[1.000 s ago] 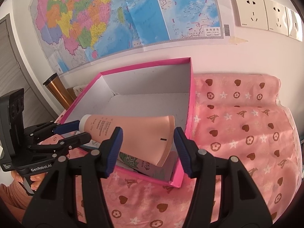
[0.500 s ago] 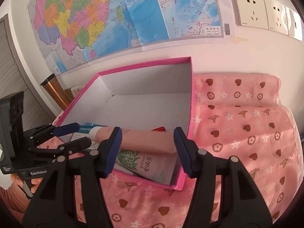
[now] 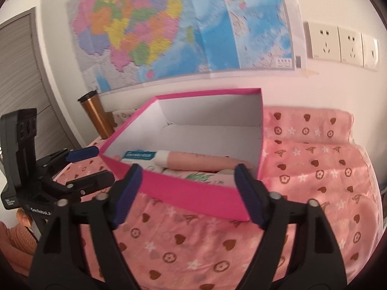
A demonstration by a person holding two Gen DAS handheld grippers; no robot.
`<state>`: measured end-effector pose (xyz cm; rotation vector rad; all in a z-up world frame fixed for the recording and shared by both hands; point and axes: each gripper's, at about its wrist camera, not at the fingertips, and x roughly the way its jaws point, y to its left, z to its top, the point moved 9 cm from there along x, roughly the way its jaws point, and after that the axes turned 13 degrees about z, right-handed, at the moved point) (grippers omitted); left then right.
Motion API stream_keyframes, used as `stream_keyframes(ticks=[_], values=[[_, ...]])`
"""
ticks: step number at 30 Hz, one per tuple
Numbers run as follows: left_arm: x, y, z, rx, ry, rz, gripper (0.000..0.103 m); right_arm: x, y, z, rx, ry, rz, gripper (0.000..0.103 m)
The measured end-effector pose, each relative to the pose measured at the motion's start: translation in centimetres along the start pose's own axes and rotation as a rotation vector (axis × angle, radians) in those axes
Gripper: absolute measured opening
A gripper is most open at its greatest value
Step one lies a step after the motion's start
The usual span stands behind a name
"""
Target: Organize rigid objects
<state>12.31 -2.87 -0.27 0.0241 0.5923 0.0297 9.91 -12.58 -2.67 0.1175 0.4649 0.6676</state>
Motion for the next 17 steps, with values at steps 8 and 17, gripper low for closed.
stream_keyframes(ticks=[8,17], values=[[-0.2,1.6,-3.3,-0.053,0.062,0.055,0.103,0.4,1.7,-3.9,-0.005,0.017,-0.044,0.102],[-1.0,1.8,-5.7,-0.043,0.066,0.124,0.103,1.3,2.8,-6.1,0.01,0.05,-0.037,0.102]])
